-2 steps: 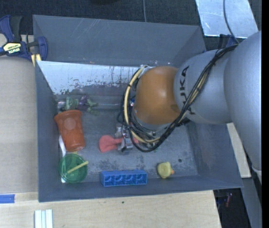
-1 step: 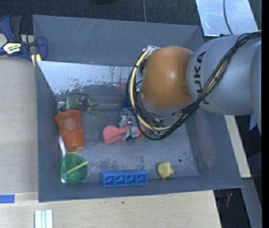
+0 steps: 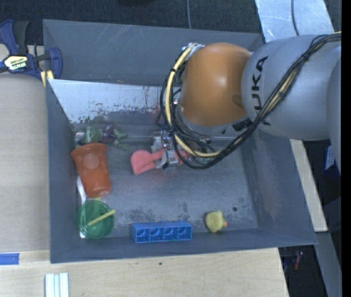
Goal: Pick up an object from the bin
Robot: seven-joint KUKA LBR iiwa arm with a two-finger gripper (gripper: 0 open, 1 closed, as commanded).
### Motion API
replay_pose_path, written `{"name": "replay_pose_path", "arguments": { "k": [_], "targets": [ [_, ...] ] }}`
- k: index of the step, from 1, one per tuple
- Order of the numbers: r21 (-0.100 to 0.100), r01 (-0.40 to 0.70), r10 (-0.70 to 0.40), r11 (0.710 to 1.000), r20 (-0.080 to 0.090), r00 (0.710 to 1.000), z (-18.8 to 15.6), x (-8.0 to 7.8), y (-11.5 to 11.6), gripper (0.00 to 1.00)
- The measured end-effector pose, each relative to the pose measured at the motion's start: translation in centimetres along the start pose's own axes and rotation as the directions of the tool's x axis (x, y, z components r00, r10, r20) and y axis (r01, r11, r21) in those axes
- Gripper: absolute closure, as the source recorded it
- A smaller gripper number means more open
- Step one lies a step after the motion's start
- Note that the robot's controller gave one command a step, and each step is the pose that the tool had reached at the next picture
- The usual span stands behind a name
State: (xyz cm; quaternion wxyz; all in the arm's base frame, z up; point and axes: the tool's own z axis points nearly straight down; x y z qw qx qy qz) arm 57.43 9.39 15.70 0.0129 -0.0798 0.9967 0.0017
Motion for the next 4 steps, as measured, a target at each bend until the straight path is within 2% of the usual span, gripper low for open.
{"name": "replay_pose_path", "arguments": {
  "k": [1, 2, 3, 4],
  "targets": [
    [-0.004, 0.258, -0.258, 0.966, -0.011, 0.966, 4.7, 1.8, 1.1, 1.0],
    [-0.003, 0.157, -0.157, 0.988, -0.013, 0.988, -2.0, 0.1, 1.7, 1.0],
    [-0.007, 0.447, -0.447, 0.895, -0.01, 0.895, 1.6, -0.7, 1.4, 1.0],
    [-0.01, 0.511, -0.511, 0.859, -0.011, 0.859, -4.4, -0.4, 1.9, 1.0]
  ]
}}
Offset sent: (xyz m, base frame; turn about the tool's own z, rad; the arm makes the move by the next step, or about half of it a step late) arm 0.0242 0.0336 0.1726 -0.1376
